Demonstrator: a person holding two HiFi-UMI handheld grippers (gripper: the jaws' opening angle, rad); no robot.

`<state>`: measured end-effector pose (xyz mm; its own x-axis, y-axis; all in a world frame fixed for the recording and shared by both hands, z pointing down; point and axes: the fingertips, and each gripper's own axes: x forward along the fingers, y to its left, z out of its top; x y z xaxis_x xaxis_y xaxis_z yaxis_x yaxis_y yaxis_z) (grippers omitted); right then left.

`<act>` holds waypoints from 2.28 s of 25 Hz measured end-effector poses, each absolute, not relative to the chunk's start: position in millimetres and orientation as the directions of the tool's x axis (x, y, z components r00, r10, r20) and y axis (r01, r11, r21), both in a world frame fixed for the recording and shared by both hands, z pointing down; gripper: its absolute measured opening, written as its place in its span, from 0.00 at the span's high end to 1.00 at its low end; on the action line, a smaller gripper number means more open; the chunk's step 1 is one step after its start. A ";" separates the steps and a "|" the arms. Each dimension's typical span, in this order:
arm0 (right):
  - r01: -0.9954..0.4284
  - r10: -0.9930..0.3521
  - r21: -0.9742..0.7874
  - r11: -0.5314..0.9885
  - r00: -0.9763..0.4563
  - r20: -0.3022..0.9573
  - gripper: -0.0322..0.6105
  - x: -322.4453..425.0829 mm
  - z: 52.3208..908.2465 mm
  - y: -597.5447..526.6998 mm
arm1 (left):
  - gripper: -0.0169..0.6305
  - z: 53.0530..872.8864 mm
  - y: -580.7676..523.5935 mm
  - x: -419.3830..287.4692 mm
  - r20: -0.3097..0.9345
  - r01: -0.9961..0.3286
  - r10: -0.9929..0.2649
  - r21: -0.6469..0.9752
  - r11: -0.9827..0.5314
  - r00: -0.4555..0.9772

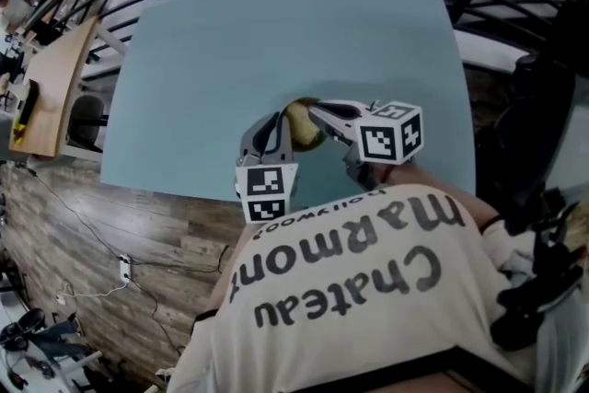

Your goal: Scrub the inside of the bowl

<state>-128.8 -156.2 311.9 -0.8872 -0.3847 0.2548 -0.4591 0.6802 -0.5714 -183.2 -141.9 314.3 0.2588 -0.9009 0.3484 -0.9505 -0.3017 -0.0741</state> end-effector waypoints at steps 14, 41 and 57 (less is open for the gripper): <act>-0.539 -0.343 -0.547 0.641 -0.838 0.423 0.88 -121.3 352.2 -154.3 | 0.95 304.0 -152.9 -197.8 0.313 -0.967 -0.925 -0.065 -0.248 0.216; -0.579 -0.375 -0.539 0.611 -0.812 0.447 0.88 -105.4 359.0 -156.1 | 0.94 354.2 -153.4 -239.9 0.408 -0.969 -0.903 0.245 -0.033 0.133; -0.597 -0.392 -0.537 0.597 -0.800 0.453 0.88 -89.8 359.1 -164.4 | 0.94 422.9 -146.5 -217.7 0.527 -0.876 -0.817 0.479 0.057 0.235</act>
